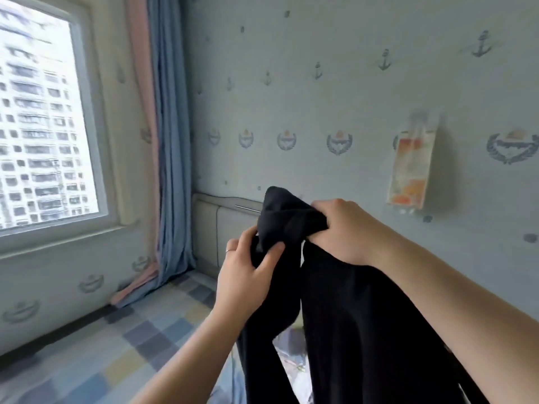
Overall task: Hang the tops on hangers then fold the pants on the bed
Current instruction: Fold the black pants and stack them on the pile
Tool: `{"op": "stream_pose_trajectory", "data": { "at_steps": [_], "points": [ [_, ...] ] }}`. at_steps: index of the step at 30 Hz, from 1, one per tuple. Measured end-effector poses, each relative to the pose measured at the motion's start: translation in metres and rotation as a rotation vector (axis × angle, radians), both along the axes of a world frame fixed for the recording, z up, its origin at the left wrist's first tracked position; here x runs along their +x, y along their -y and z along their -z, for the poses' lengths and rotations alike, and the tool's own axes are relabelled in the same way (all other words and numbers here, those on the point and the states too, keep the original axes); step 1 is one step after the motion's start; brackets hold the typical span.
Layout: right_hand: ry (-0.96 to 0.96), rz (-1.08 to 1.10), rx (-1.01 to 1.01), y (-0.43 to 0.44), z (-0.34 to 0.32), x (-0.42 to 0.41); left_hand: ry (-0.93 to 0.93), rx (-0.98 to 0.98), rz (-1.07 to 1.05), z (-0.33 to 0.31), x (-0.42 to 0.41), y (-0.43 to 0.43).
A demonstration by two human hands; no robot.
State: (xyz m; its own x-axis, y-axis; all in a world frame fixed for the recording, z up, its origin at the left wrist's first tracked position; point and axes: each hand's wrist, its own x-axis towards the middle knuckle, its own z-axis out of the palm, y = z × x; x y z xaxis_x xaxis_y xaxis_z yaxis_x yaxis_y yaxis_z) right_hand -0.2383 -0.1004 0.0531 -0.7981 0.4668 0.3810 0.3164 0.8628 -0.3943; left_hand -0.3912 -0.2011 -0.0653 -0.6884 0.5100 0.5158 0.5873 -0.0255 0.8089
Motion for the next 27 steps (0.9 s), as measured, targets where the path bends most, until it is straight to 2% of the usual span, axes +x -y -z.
{"op": "stream_pose_trajectory", "data": {
  "at_steps": [4,7,9,11,12,15,17,20,23,25,27],
  "points": [
    [0.012,-0.177,-0.320,0.050,0.008,-0.092,0.019,-0.126,-0.160,0.003,-0.089,0.065],
    [-0.026,-0.210,-0.599,0.079,0.023,-0.163,-0.028,-0.289,-0.390,0.010,-0.143,0.113],
    [-0.061,-0.204,-0.732,0.099,0.038,-0.208,-0.044,-0.154,-0.471,0.027,-0.162,0.147],
    [-0.096,-0.211,-0.859,0.119,0.055,-0.252,-0.065,0.055,-0.427,0.057,-0.170,0.183],
    [-0.106,-0.224,-0.930,0.130,0.064,-0.272,-0.049,0.068,-0.355,0.076,-0.172,0.200],
    [-0.095,-0.254,-1.158,0.166,0.090,-0.328,0.111,-0.193,-0.152,0.127,-0.179,0.239],
    [-0.056,-0.302,-1.310,0.191,0.106,-0.359,0.186,-0.278,-0.221,0.151,-0.194,0.254],
    [-0.043,-0.355,-1.504,0.222,0.135,-0.390,0.258,-0.147,-0.359,0.173,-0.220,0.279],
    [-0.014,-0.399,-1.586,0.233,0.170,-0.403,0.330,0.070,-0.429,0.188,-0.239,0.305],
    [0.118,-0.486,-1.577,0.232,0.198,-0.405,0.415,0.272,-0.455,0.188,-0.244,0.320],
    [0.297,-0.575,-1.429,0.228,0.233,-0.405,0.511,0.452,-0.427,0.184,-0.252,0.336]
  ]
}}
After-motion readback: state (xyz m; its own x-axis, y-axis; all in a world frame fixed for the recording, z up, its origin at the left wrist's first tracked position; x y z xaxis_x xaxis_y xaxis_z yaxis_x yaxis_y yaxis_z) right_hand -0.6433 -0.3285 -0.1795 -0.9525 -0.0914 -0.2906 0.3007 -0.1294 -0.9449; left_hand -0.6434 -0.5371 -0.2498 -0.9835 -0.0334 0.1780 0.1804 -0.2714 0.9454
